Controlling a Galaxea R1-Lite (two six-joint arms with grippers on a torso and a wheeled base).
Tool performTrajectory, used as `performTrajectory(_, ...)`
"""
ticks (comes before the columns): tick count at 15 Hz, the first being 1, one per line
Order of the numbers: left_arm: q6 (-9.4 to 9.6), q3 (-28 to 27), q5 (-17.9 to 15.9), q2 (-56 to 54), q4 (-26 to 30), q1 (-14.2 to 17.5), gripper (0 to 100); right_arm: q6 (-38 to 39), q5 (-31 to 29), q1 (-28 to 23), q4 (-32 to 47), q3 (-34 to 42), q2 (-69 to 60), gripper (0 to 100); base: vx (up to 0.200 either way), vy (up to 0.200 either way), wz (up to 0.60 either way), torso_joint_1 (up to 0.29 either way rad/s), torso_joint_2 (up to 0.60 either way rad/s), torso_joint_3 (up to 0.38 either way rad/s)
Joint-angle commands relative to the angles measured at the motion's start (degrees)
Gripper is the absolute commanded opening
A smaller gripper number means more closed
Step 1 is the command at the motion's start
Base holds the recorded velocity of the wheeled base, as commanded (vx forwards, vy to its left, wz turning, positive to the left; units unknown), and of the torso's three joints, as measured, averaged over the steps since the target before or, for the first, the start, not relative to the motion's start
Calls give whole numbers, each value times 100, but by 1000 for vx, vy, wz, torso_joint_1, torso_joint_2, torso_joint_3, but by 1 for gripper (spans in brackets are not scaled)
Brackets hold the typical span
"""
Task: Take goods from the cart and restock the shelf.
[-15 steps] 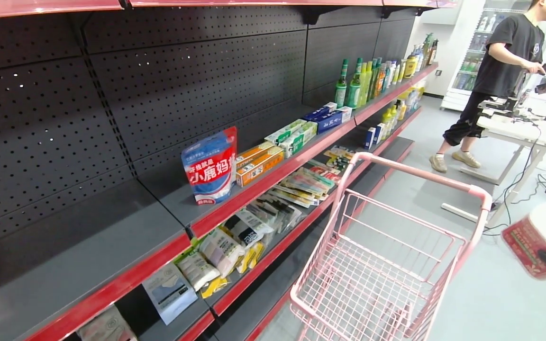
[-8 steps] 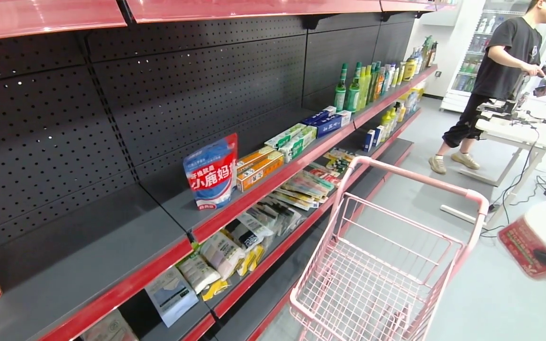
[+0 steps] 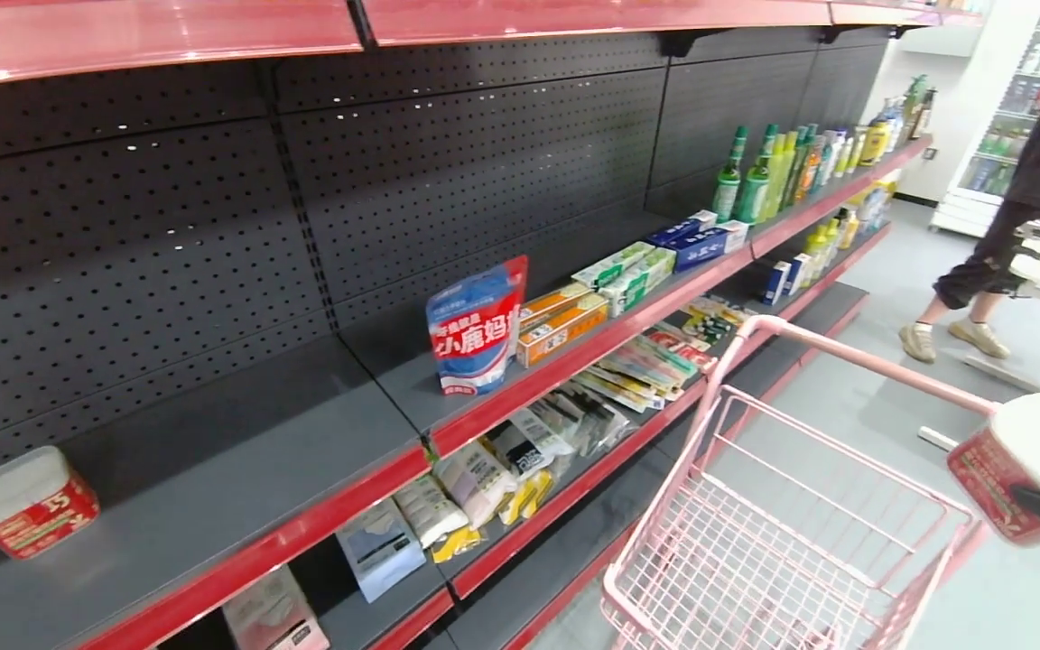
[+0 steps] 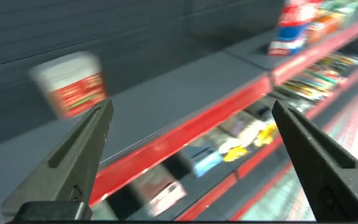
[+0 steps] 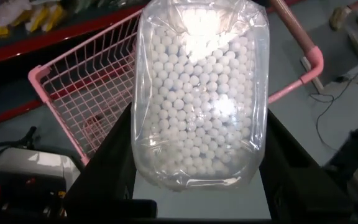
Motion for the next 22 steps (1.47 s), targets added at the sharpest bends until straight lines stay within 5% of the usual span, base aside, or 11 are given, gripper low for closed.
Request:
performTrajectory(1,-1,0,1,2,-6,6,100,-3,4,2,6,38,28,0,0,0,600,7,-2,-7)
performTrajectory(15,-1,0,1,2,-6,6,100,-126,39,442,15,380,-121,0,0,0,600,2,2,1)
performTrajectory(22,-10,0,1,2,-6,6,100,146,347,433,-29,1215,-1202,0,0,0,0,0,0,0)
